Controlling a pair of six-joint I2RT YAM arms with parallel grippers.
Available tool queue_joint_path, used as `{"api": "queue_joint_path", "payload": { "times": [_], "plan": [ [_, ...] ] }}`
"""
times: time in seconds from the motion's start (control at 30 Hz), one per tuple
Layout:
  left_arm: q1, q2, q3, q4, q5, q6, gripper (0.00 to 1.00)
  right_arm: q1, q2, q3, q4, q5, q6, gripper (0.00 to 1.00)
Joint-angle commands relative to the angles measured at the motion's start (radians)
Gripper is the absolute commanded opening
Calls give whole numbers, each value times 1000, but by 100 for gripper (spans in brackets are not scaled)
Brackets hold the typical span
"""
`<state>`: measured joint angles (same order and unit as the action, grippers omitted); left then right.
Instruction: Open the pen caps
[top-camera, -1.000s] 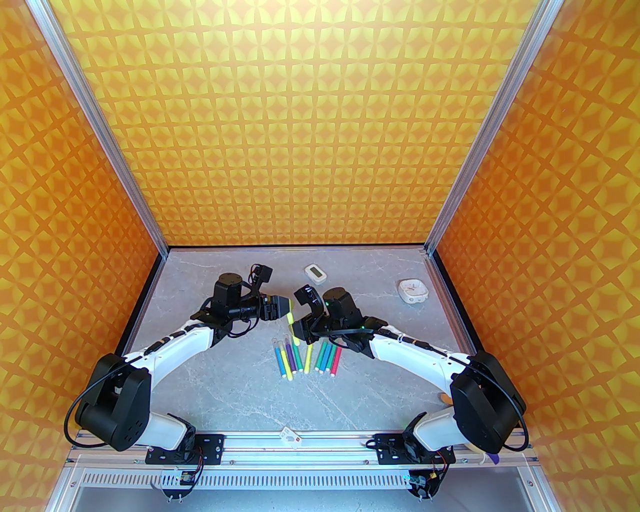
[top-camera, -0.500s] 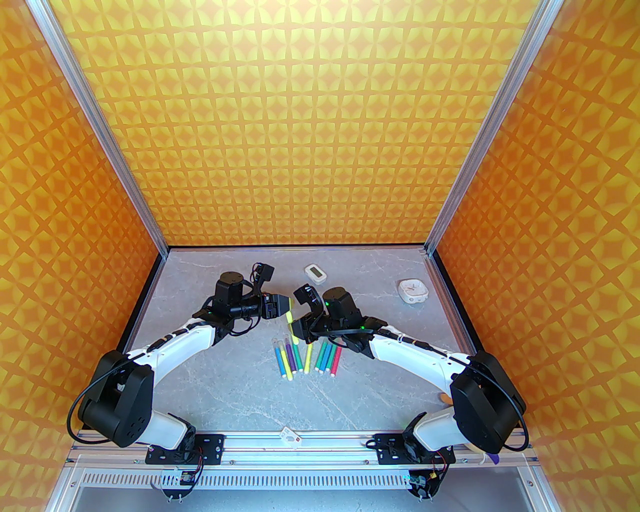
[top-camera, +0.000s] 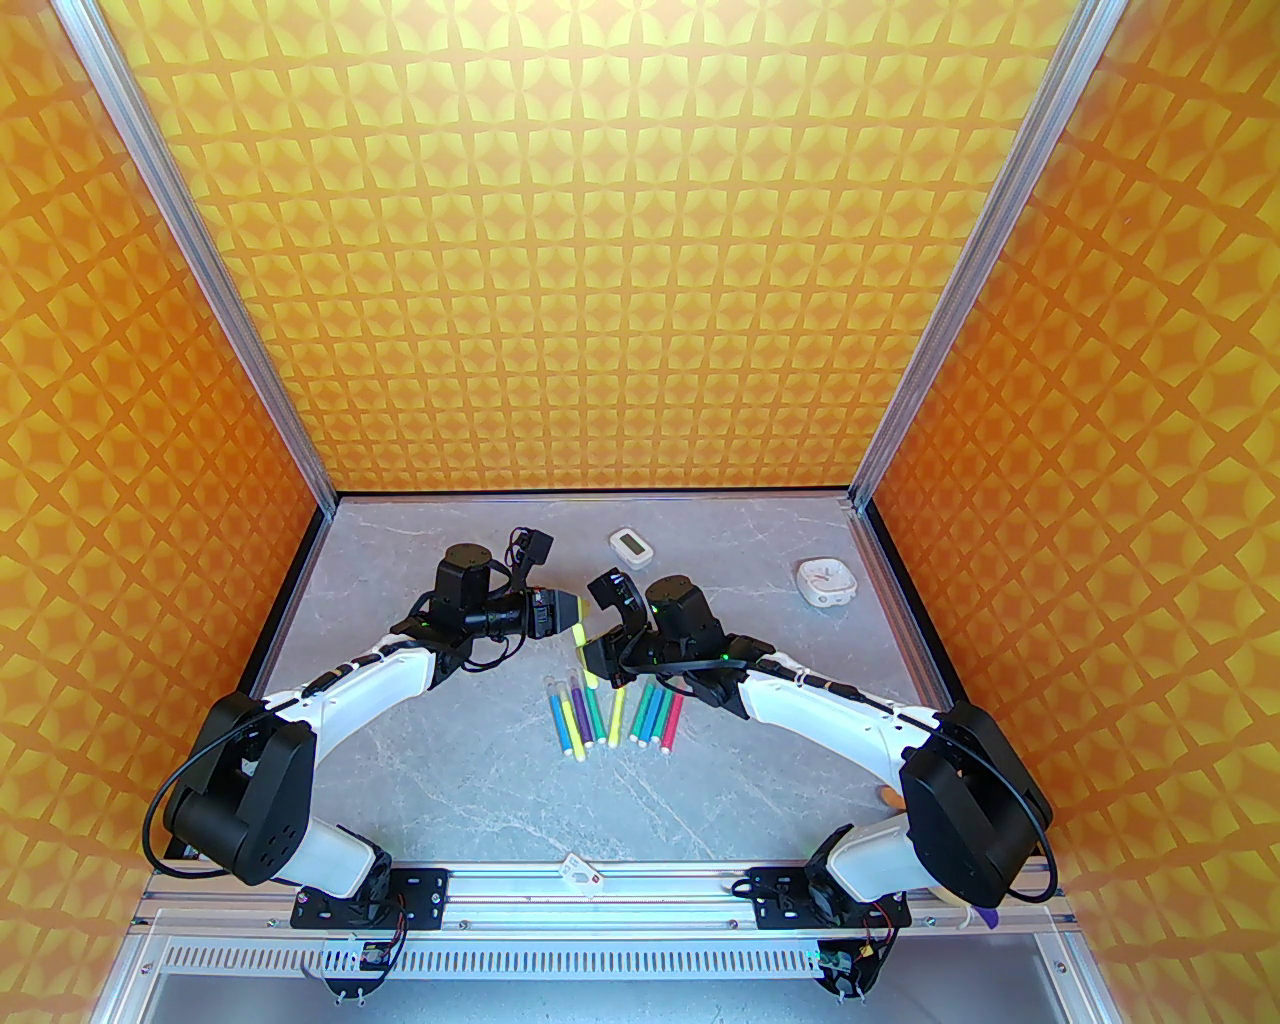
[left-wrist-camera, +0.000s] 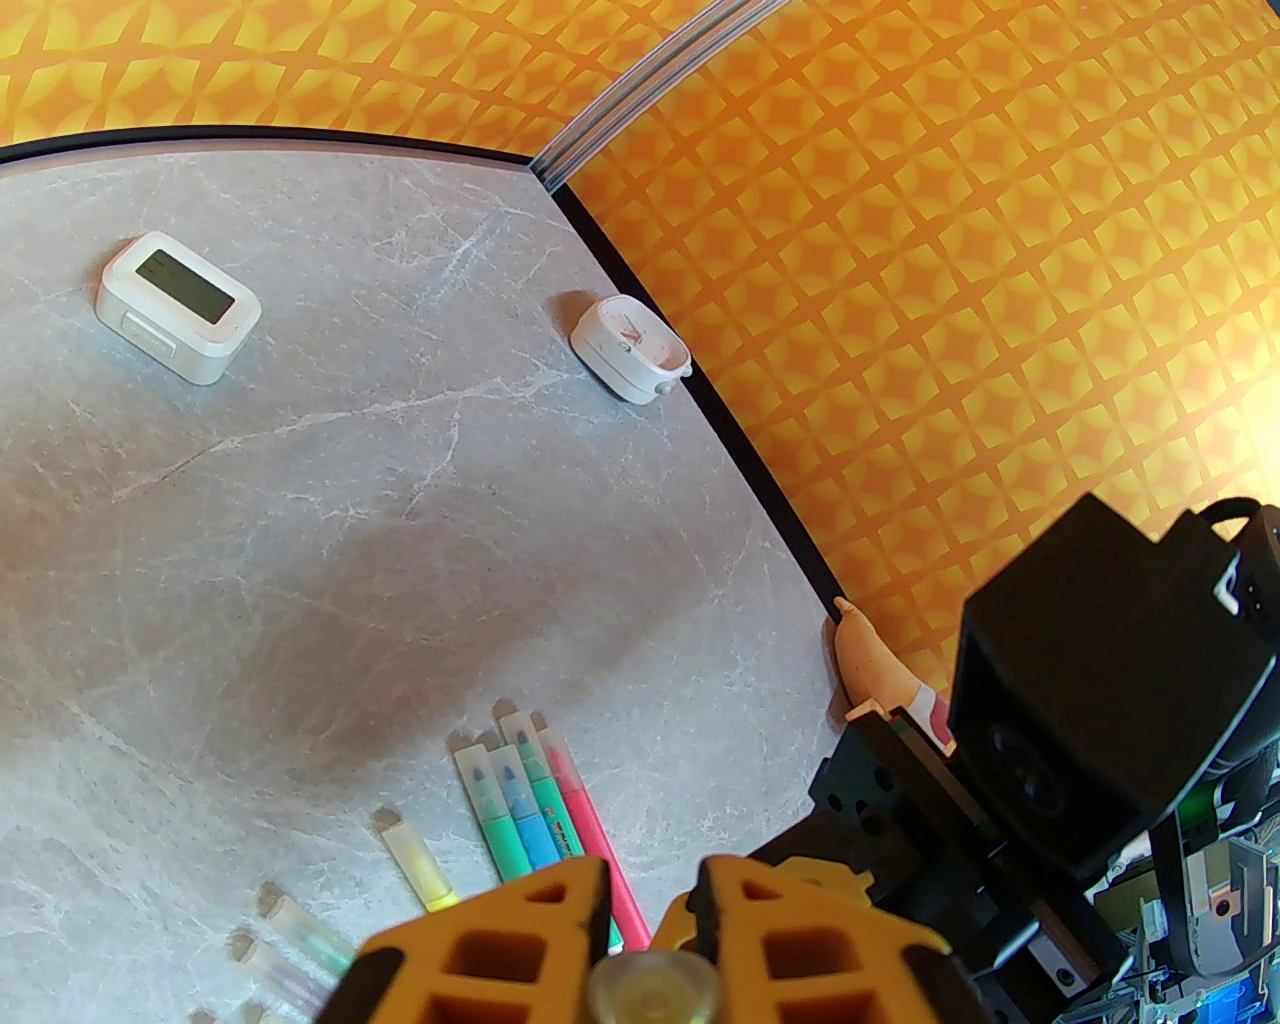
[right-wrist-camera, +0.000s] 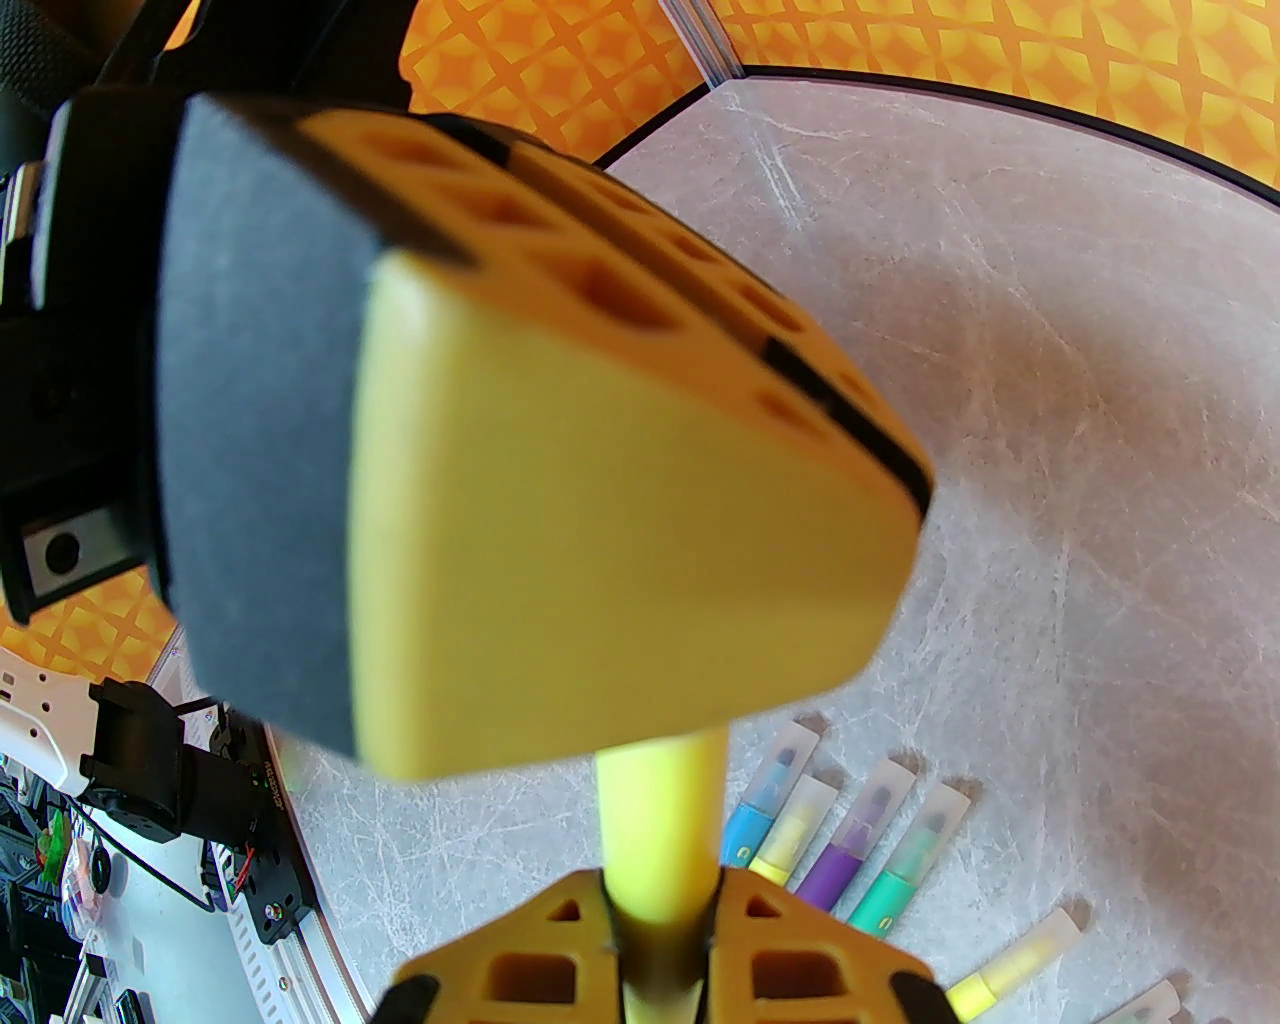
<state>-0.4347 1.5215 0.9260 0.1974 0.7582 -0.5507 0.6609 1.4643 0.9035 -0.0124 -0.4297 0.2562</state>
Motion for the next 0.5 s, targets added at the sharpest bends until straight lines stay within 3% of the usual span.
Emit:
{"api": "queue_joint_path", "payload": {
  "times": [0.0,0.13,0.47],
  "plan": [
    [-9,-4,31,18,25,-13,13,5,-23,-18,51,31,12,22],
    [-9,-5,44,16,25,-28,6,6,-13,-39,94,34,36,34],
    [-9,10,73,16,27,-73,0,5,-19,-70,158,32,42,34]
  ]
}}
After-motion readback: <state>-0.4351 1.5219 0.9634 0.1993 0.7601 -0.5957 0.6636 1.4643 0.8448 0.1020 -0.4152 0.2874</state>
